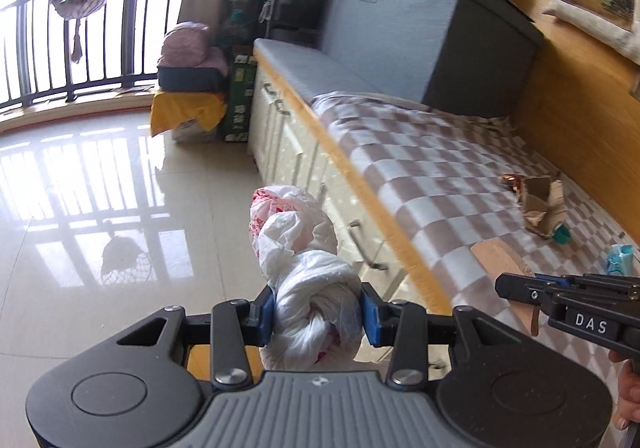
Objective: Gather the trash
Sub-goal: 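Carry the white wad and cardboard strip with both tools over the wastebasket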
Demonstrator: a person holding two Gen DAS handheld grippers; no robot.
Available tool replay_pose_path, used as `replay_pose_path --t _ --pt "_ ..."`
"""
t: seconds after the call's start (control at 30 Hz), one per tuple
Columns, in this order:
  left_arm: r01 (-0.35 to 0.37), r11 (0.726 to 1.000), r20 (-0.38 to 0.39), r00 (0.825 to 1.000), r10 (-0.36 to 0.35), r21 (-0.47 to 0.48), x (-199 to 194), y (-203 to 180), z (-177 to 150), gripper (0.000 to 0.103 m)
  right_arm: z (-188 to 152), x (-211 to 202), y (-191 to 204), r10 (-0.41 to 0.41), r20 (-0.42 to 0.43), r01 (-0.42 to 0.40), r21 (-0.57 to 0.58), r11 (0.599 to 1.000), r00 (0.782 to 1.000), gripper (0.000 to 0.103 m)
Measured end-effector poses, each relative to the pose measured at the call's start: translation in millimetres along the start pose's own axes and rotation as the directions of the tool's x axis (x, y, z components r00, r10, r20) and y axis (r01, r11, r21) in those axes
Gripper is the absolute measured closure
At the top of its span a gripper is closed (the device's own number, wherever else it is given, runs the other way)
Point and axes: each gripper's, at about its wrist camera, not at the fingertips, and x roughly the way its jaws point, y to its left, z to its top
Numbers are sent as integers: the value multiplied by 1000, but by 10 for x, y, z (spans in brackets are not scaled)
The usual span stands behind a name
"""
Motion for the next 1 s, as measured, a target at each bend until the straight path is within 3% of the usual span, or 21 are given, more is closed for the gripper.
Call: replay_pose_path --t 0.37,0.63,0.77,1.0 --pt "-50 994 -94 995 41 -95 334 674 -364 60 -213 611 529 65 -111 -71 -47 996 992 88" --pt "-82 984 -210 977 47 -159 777 1051 -745 60 -600 1220 676 97 -254 -104 -15 994 962 88" --pt "-89 979 -285 958 34 -182 1082 1166 -944 60 -747 1533 657 113 -314 -111 23 994 943 88" --pt "-93 963 -428 903 -26 -254 1725 1369 -1225 60 -929 2061 619 128 -401 -107 74 991 907 88"
